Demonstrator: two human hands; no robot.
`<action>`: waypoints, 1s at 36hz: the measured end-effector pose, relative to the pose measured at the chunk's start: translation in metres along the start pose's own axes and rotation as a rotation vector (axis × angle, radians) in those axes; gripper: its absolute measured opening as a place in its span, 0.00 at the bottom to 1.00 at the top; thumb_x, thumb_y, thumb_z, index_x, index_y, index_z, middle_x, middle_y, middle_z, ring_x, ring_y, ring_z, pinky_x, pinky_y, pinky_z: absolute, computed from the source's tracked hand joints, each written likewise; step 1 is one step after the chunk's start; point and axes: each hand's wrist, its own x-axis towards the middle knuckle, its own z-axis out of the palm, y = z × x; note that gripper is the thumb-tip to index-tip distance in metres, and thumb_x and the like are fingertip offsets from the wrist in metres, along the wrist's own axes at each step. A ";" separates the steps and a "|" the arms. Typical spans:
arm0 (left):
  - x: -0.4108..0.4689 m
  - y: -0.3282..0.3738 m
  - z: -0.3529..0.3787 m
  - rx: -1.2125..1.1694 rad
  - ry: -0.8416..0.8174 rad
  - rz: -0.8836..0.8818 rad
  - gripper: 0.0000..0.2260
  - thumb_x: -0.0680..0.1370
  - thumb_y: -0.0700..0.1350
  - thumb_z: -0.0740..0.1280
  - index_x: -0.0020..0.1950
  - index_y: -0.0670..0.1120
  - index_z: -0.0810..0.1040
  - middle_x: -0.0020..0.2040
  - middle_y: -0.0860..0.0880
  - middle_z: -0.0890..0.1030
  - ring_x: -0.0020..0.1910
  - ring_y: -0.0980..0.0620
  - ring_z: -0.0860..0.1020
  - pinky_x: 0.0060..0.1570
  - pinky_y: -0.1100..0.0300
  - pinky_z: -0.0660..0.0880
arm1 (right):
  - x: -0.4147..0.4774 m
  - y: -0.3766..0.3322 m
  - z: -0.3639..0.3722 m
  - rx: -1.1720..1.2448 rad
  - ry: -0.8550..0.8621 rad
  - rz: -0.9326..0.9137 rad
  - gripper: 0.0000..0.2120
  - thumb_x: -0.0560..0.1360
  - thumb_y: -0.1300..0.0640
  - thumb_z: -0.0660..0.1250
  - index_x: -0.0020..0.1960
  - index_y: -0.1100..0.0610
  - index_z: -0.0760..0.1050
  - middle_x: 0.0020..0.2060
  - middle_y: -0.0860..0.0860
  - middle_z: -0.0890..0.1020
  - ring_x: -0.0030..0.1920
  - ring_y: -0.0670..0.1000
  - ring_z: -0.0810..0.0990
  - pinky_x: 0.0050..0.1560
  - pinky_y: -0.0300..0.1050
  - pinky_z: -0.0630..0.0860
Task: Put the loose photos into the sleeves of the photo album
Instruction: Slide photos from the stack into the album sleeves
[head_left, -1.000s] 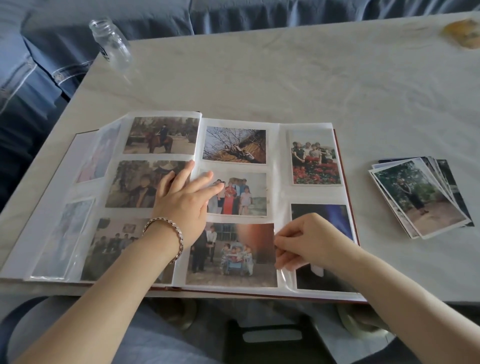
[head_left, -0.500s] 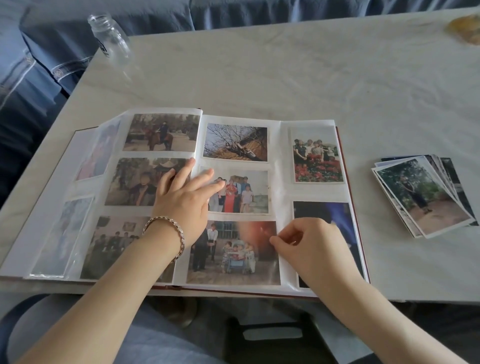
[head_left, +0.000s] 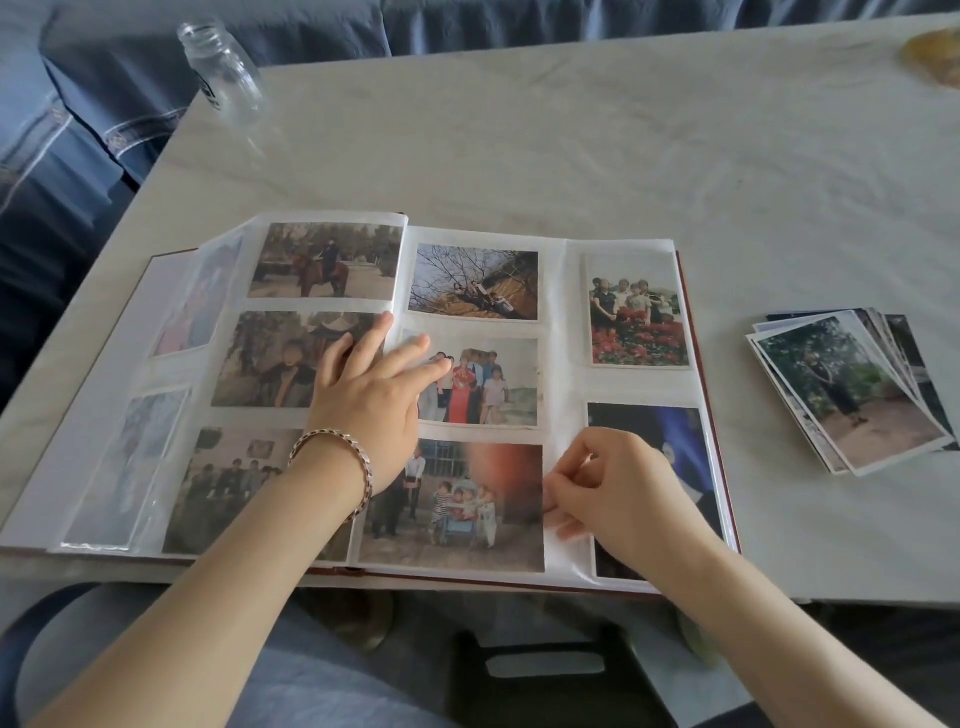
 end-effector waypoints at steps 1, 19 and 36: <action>0.000 0.000 0.000 0.002 -0.004 -0.003 0.20 0.80 0.41 0.56 0.70 0.58 0.68 0.74 0.56 0.61 0.76 0.52 0.46 0.69 0.55 0.39 | 0.001 0.000 -0.001 0.038 -0.019 0.015 0.05 0.74 0.60 0.69 0.40 0.57 0.74 0.36 0.54 0.84 0.32 0.51 0.83 0.40 0.51 0.82; 0.002 0.013 0.000 0.113 -0.069 -0.051 0.20 0.81 0.44 0.53 0.72 0.58 0.63 0.76 0.57 0.56 0.76 0.51 0.42 0.72 0.51 0.38 | 0.018 0.016 -0.082 -0.217 0.417 0.129 0.22 0.77 0.56 0.64 0.68 0.61 0.67 0.56 0.57 0.77 0.46 0.50 0.75 0.40 0.36 0.70; 0.036 0.122 -0.013 -0.946 -0.307 -0.236 0.38 0.63 0.72 0.56 0.65 0.52 0.70 0.53 0.57 0.75 0.53 0.57 0.75 0.50 0.64 0.70 | -0.002 -0.008 -0.076 0.267 0.240 -0.393 0.14 0.74 0.63 0.66 0.44 0.42 0.79 0.45 0.45 0.81 0.43 0.40 0.80 0.49 0.31 0.75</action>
